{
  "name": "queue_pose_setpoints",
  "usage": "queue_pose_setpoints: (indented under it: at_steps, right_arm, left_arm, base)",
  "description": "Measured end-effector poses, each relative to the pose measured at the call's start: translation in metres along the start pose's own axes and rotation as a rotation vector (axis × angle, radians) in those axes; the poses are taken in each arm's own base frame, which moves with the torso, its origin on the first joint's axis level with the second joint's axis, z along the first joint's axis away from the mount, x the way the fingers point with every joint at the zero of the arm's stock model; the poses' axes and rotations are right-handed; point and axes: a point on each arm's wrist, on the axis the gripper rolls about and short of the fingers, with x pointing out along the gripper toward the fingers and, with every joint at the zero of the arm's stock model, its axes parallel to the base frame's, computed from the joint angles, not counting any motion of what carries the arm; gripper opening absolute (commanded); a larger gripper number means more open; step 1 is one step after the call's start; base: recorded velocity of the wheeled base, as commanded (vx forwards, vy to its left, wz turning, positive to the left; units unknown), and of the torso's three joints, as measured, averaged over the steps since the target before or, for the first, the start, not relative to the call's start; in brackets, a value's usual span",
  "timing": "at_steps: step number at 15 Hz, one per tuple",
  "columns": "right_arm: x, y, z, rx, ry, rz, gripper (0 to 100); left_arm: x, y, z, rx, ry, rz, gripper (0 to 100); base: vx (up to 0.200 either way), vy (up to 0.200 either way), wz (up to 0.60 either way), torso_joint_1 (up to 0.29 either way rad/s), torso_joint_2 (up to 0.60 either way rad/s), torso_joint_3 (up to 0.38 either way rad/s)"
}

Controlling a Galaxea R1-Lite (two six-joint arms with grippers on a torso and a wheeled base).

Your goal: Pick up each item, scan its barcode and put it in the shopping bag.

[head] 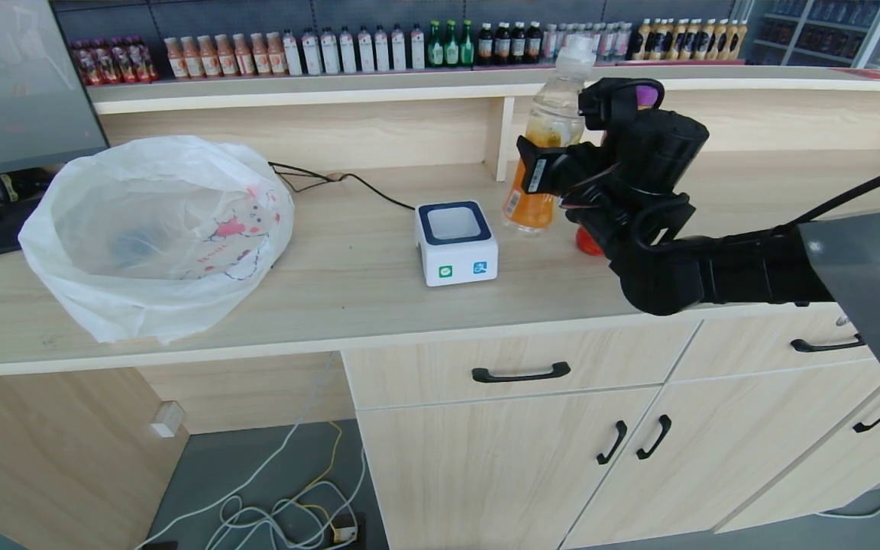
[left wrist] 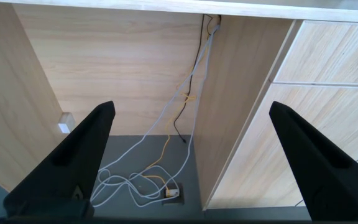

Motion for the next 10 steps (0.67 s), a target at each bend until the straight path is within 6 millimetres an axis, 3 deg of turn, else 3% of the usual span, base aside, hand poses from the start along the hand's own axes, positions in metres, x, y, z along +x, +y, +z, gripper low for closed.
queue_pose_setpoints:
  at_steps: [6,10]
  right_arm:
    - [-0.023,0.004,0.036,0.009,-0.006,0.022,0]
    - [-0.059,0.002,0.052,0.016,0.041,0.040,0]
  left_arm:
    - [0.000,0.000,0.000,0.002,0.002,-0.002,100]
    - [0.000,0.000,0.000,0.002,0.002,-0.001,100]
  base:
    - [0.000,0.000,0.00,0.000,0.00,0.000]
    - [0.000,0.000,0.00,0.000,0.00,0.000]
